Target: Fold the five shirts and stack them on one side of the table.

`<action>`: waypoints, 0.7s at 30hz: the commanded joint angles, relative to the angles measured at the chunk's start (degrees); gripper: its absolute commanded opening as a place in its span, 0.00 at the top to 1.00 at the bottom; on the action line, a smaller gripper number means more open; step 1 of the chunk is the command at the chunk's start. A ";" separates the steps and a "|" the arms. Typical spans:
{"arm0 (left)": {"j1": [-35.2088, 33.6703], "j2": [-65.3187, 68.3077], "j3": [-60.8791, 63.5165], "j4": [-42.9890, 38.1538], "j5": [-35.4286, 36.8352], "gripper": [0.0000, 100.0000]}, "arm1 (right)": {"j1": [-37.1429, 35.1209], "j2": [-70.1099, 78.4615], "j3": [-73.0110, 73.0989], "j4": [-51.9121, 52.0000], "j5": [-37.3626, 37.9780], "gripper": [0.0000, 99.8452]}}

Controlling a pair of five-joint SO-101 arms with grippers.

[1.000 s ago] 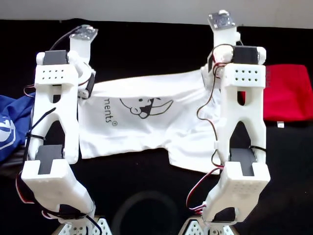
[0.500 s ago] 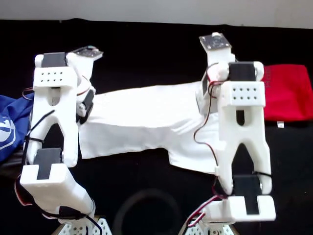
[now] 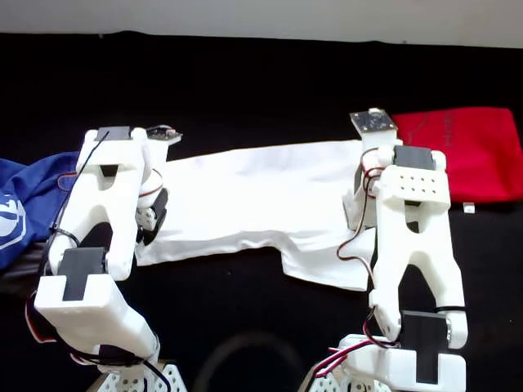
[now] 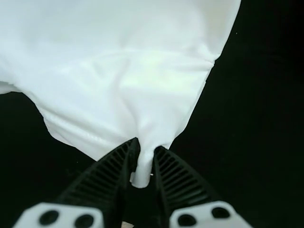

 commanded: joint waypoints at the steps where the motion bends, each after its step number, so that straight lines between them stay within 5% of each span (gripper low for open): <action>1: 1.36 -2.68 2.68 -3.60 -0.35 0.99 | 1.19 -2.42 0.13 -0.66 1.85 0.99; 21: 0.84 -3.30 2.68 -4.40 -0.35 0.99 | 4.18 -2.95 0.04 1.98 1.93 0.99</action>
